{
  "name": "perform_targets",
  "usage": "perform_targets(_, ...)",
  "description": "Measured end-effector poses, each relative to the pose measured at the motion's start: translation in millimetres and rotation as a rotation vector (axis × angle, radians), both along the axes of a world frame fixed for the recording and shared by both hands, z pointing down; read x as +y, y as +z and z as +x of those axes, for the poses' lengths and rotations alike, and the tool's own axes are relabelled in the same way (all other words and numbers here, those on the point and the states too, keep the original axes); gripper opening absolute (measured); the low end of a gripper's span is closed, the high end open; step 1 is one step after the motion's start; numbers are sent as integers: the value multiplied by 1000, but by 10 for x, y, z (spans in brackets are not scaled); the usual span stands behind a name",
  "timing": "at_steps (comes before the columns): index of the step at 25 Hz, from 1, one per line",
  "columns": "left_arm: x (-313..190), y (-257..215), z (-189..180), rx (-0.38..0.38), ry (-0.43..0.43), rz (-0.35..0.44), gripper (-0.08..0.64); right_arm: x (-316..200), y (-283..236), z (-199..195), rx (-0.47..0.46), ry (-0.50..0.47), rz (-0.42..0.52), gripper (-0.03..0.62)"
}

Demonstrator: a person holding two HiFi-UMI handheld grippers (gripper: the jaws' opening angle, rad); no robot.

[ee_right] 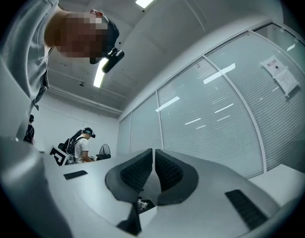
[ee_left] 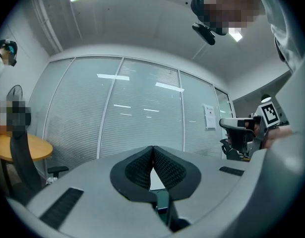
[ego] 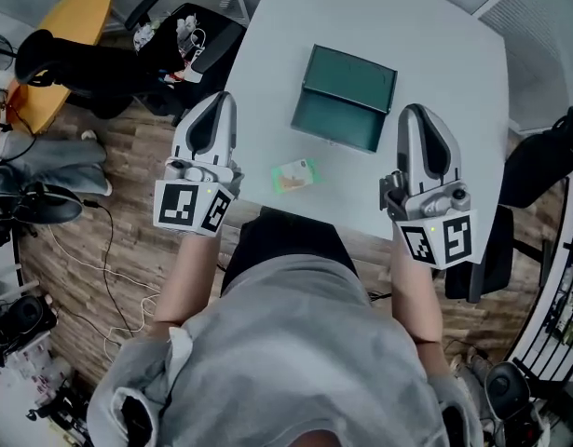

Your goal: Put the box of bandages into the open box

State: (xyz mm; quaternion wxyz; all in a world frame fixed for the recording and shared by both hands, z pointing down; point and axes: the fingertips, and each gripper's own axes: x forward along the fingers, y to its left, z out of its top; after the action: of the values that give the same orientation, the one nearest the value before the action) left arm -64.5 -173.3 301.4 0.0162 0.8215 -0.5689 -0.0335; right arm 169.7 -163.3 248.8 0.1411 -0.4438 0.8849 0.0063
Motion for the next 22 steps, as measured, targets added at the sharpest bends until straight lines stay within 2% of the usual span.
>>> perform_targets(8,-307,-88,233,-4,101,28,17,-188,64,-175,21,41,-10,51)
perform_targets(12,-392,-110,266,-9,145,38,17,-200,15,-283,34,63,8,51)
perform_targets(14,-446,-96,247,-8,160,39,17,-235,76,-364,42,51,-11,52)
perform_targets(16,-487,-51,211,-5,173,31,17,-261,246,-499,66,-7,-65,52)
perform_targets(18,-527,5,170,1,181,18,17,-252,472,-690,113,-112,-120,52)
perform_targets(22,-603,99,110,11,193,-2,17,-149,1042,-1150,293,-319,-171,52)
